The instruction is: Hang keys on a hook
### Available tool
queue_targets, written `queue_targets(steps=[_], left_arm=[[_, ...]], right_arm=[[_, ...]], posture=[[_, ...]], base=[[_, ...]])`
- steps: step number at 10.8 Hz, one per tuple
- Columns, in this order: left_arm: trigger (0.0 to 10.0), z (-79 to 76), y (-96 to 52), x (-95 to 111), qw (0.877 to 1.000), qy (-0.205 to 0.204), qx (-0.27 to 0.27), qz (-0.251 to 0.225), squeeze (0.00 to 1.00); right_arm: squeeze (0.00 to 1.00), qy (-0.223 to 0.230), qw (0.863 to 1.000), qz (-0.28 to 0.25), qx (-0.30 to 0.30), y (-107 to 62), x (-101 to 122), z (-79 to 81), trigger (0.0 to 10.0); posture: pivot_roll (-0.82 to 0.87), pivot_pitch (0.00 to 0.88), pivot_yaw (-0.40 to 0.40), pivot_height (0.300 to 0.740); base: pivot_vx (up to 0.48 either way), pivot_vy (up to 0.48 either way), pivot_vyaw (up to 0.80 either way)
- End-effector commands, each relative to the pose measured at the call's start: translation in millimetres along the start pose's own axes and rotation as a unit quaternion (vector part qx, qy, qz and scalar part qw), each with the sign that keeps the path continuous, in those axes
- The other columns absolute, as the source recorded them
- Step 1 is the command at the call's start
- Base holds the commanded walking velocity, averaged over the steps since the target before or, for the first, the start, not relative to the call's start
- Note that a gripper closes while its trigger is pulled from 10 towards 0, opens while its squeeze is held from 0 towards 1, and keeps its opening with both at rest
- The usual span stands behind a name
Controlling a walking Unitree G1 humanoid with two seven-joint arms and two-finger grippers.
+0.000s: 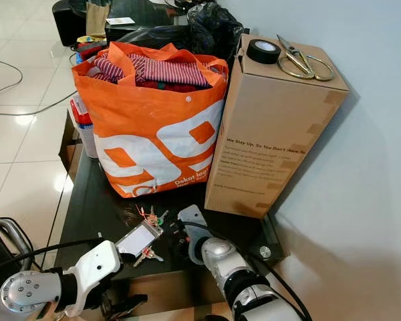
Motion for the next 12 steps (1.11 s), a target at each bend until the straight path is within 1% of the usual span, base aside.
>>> queue_targets(steps=[1,2,3,4,5,6,7,8,9,12], left_arm=[[10.0,-1.5,-2.1,4,1.0,0.006,-0.002,-0.007,0.0],[10.0,-1.7,-2.8,4,1.0,0.005,-0.002,-0.006,0.0],[10.0,-1.7,-3.9,4,1.0,0.005,-0.002,-0.005,0.0],[10.0,-2.0,-5.0,3,1.0,0.004,-0.002,-0.004,0.0],[10.0,-2.2,-5.7,2,1.0,0.004,-0.002,-0.002,0.0],[10.0,-2.7,-5.8,2,1.0,0.004,-0.003,-0.001,0.0],[10.0,-2.9,-5.6,3,1.0,0.004,-0.004,-0.002,0.0],[10.0,-2.8,-5.5,3,1.0,0.004,-0.004,-0.002,0.0],[10.0,-2.4,-5.5,3,1.0,0.004,-0.003,-0.002,0.0],[10.0,-1.7,-4.8,4,1.0,0.005,-0.003,-0.003,0.0]], right_arm=[[1.0,0.01,1.0,0.004,0.0,-1.3,-4,-1.5,10.0],[1.0,-0.015,1.0,0.012,-0.014,-0.7,-6,-1.9,10.0],[0.84,-0.04,0.998,0.027,-0.031,-0.7,-12,-3.8,10.0],[0.0,-0.04,0.998,0.04,-0.034,-0.5,-17,-2.7,10.0],[0.0,-0.037,0.998,0.044,-0.036,-0.2,-19,-1.8,10.0],[0.0,-0.036,0.997,0.052,-0.041,-0.5,-23,-2.3,9.7],[0.0,-0.032,0.997,0.062,-0.043,-1.1,-27,-2.7,3.3],[0.0,-0.03,0.997,0.062,-0.043,-1.3,-27,-3.2,1.5],[0.0,-0.025,0.997,0.06,-0.044,-1.5,-27,-3.6,0.0],[0.0,-0.028,0.997,0.059,-0.044,-1.6,-26,-4.3,0.0]], posture=[[-0.08,0.038,-0.102,0.74],[-0.08,0.041,-0.103,0.74],[-0.08,0.046,-0.103,0.74],[-0.07,0.05,-0.103,0.74],[-0.07,0.052,-0.102,0.74],[-0.07,0.052,-0.101,0.74],[-0.07,0.051,-0.101,0.74],[-0.07,0.051,-0.1,0.74],[-0.07,0.051,-0.099,0.74],[-0.07,0.048,-0.1,0.74]], base=[[0.0,0.0,0.0],[0.0,0.0,0.0],[0.0,0.0,0.0],[0.0,0.0,0.0],[0.0,0.0,0.0],[0.0,0.0,0.0],[0.0,0.0,0.0],[0.0,0.0,0.0],[0.0,0.0,0.0],[0.0,0.0,0.0]])
Point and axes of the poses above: a point about 5 cm out from each wrist's last joint towards the gripper, its own y axis pointing out of the wrist towards the gripper, its own x axis along the axis of the wrist's last joint, z = x × y, the point moved 4 cm from there along y, pointing out of the wrist towards the gripper, and after that the axes turned 1 degree about y, right-handed, at the moved point
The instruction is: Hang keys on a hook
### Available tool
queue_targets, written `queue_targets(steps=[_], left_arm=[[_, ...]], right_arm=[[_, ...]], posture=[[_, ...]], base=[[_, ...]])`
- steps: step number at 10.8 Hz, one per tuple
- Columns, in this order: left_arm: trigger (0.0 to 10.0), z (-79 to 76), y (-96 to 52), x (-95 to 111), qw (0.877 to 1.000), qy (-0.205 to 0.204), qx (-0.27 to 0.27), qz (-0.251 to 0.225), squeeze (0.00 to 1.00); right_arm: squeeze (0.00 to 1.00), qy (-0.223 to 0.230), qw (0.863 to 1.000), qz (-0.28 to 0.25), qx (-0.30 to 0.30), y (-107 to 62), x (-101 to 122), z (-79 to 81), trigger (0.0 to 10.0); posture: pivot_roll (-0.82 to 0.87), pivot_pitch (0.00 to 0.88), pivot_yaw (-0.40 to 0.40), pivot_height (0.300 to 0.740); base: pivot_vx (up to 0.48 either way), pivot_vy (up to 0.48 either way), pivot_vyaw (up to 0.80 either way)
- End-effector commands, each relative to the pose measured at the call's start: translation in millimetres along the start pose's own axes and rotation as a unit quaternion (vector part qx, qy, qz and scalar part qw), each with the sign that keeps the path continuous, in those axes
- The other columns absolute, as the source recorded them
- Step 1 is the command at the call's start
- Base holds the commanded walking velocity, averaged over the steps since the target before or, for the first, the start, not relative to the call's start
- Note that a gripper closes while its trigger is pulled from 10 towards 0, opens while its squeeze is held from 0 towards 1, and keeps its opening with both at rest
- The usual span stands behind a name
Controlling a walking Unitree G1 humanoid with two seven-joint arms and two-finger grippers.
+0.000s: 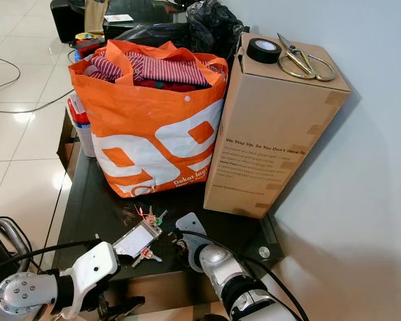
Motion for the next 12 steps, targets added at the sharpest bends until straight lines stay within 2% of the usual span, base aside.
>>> queue_targets(steps=[1,6,11,12], left_arm=[[10.0,-0.5,-0.3,6,1.0,0.007,-0.002,-0.007,0.0],[10.0,-1.4,3.1,7,1.0,0.009,-0.002,-0.01,0.0],[10.0,0.5,10.0,10,1.0,0.015,-0.005,-0.015,0.0],[10.0,1.4,11.7,12,1.0,0.018,-0.006,-0.017,0.0]], right_arm=[[0.0,0.003,1.0,0.019,-0.003,-1.2,-10,-2.5,0.0],[0.0,-0.03,0.999,0.018,-0.009,-2.3,-9,-6.4,0.0],[0.0,-0.084,0.996,-0.012,-0.003,-4.9,9,-12.9,0.0],[0.0,-0.048,0.998,-0.033,-0.004,-6.8,19,-17.8,0.0]], posture=[[-0.07,0.048,-0.1,0.74],[-0.09,0.038,-0.099,0.74],[-0.11,0.016,-0.085,0.74],[-0.11,0.013,-0.079,0.74]], base=[[0.0,0.0,0.0],[0.0,0.0,0.0],[0.0,0.0,0.0],[0.0,0.0,0.0]])
Point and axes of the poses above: a point about 5 cm out from each wrist's last joint towards the gripper, its own y axis pointing out of the wrist towards the gripper, its own x axis along the axis of the wrist's last joint, z = x × y, the point moved 4 cm from there along y, pointing out of the wrist towards the gripper, and after that the axes turned 1 degree about y, right-handed, at the moved point
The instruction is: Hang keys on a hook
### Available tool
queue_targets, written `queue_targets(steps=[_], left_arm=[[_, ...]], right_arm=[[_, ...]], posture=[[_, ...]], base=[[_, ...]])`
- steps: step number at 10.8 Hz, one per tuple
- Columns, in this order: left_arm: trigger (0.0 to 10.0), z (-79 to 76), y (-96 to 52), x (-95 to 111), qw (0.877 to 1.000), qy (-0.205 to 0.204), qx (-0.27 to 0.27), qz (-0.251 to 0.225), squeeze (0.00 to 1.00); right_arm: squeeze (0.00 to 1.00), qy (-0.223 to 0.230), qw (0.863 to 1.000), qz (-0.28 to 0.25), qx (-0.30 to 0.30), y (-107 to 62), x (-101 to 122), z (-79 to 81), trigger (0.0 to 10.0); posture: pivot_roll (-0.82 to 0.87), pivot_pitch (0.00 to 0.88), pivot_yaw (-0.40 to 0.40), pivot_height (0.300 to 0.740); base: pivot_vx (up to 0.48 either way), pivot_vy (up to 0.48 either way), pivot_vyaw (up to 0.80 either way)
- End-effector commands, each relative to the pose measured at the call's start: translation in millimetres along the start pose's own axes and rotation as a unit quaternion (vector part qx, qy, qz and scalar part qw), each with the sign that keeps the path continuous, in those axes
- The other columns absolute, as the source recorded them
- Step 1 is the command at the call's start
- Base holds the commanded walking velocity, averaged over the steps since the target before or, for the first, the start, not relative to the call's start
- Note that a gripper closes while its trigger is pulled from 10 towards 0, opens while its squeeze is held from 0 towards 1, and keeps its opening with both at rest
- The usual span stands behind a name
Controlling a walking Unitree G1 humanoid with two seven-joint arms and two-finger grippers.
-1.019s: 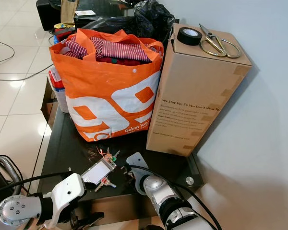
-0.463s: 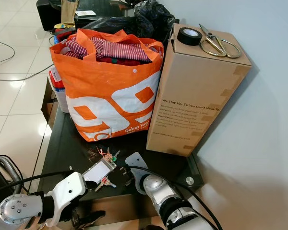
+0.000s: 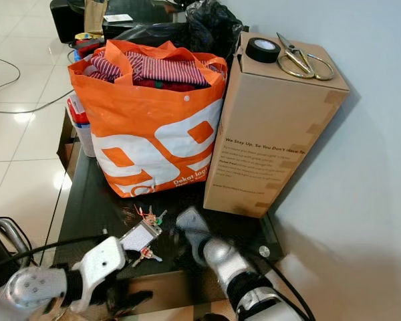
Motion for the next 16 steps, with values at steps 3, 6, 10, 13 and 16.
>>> queue_targets(steps=[3,6,10,13,16], left_arm=[[10.0,-1.9,4.8,2,1.0,0.008,-0.008,-0.004,0.0],[10.0,-5.5,5.7,2,1.0,0.007,-0.01,-0.006,0.0],[10.0,-6.1,6.9,2,1.0,0.006,-0.008,-0.008,0.0],[10.0,-5.3,6.9,2,1.0,0.006,-0.007,-0.007,0.0],[10.0,-3.9,7.3,2,1.0,0.007,-0.006,-0.008,0.0]], right_arm=[[0.0,0.013,1.0,0.012,-0.017,-3.8,-9,-9.7,3.5],[0.21,0.006,0.999,0.052,-0.011,-5.0,-32,-0.5,10.0],[0.0,-0.008,0.998,0.059,-0.018,-5.5,-35,-1.0,10.0],[0.0,-0.013,0.998,0.056,-0.012,-5.5,-32,-1.5,10.0],[0.92,-0.009,0.998,0.056,0.0,-5.7,-31,0.6,10.0]], posture=[[-0.12,0.013,-0.075,0.74],[-0.12,0.012,-0.086,0.74],[-0.12,0.002,-0.091,0.74],[-0.12,0.0,-0.09,0.74],[-0.12,0.002,-0.085,0.74]], base=[[0.0,0.0,0.0],[0.0,0.0,0.0],[0.0,0.0,0.0],[0.0,0.0,0.0],[0.0,0.0,0.0]])
Point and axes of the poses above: a point about 5 cm out from each wrist's last joint towards the gripper, its own y axis pointing out of the wrist towards the gripper, its own x axis along the axis of the wrist's last joint, z = x × y, the point moved 4 cm from there along y, pointing out of the wrist towards the gripper, and after that the axes turned 1 degree about y, right-handed, at the moved point
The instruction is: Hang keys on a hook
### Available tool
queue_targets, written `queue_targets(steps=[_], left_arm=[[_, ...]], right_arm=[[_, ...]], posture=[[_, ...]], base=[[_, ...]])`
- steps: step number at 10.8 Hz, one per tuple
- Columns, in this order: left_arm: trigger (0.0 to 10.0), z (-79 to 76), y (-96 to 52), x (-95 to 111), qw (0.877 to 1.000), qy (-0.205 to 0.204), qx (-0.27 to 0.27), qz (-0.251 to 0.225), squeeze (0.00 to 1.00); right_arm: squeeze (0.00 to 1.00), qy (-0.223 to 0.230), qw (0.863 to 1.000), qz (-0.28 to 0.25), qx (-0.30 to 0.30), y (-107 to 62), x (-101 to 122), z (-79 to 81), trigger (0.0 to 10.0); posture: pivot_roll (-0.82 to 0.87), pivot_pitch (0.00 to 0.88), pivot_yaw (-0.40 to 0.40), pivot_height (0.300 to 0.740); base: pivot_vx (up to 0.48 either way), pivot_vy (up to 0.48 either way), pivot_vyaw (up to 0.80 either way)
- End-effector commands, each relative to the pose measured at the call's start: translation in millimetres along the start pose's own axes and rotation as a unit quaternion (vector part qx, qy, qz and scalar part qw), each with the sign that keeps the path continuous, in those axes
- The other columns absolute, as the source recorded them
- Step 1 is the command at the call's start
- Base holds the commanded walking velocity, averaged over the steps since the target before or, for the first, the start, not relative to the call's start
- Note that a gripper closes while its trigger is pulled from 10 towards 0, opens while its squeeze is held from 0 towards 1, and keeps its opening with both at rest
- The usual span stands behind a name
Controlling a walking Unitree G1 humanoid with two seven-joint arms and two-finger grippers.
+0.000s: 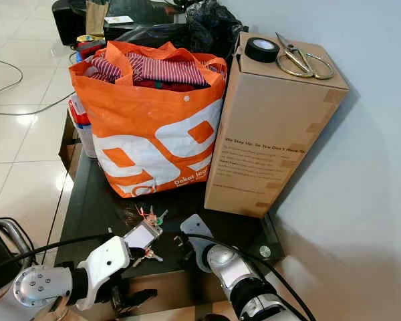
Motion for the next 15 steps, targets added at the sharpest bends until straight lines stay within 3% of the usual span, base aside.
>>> queue_targets(steps=[1,7,9,12,13,15], left_arm=[[10.0,0.6,1.9,0,1.0,0.004,-0.001,0.001,0.0],[10.0,2.5,3.4,-1,1.0,0.003,-0.001,0.0,0.0],[10.0,2.3,4.3,0,1.0,0.004,-0.001,-0.002,0.0],[10.0,2.4,5.7,1,1.0,0.005,-0.002,-0.004,0.0],[10.0,2.4,6.1,1,1.0,0.006,-0.003,-0.004,0.0],[10.0,3.1,7.5,3,1.0,0.007,-0.003,-0.006,0.0]], right_arm=[[0.0,0.0,1.0,0.005,-0.003,-1.9,-3,-3.2,10.0],[0.0,-0.004,1.0,0.024,0.007,-7.4,-11,-9.3,10.0],[0.0,-0.005,1.0,0.029,0.01,-8.6,-12,-9.9,4.9],[0.0,-0.009,0.999,0.04,0.016,-10.5,-14,-10.5,0.8],[0.0,-0.01,0.999,0.04,0.016,-11.0,-15,-10.7,0.0],[0.0,-0.01,0.999,0.041,0.018,-11.9,-14,-11.2,0.0]], posture=[[-0.13,0.002,-0.083,0.74],[-0.14,0.0,-0.081,0.74],[-0.14,0.0,-0.081,0.74],[-0.14,0.0,-0.078,0.74],[-0.14,0.0,-0.078,0.74],[-0.14,0.0,-0.073,0.74]], base=[[0.0,0.0,0.0],[0.0,0.0,0.0],[0.0,0.0,0.0],[0.0,0.0,0.0],[0.0,0.0,0.0],[0.0,0.0,0.0]])
Point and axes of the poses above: a point about 5 cm out from each wrist's last joint towards the gripper, its own y axis pointing out of the wrist towards the gripper, its own x axis along the axis of the wrist's last joint, z = x × y, the point moved 4 cm from there along y, pointing out of the wrist towards the gripper, and after that the axes turned 1 degree about y, right-handed, at the moved point
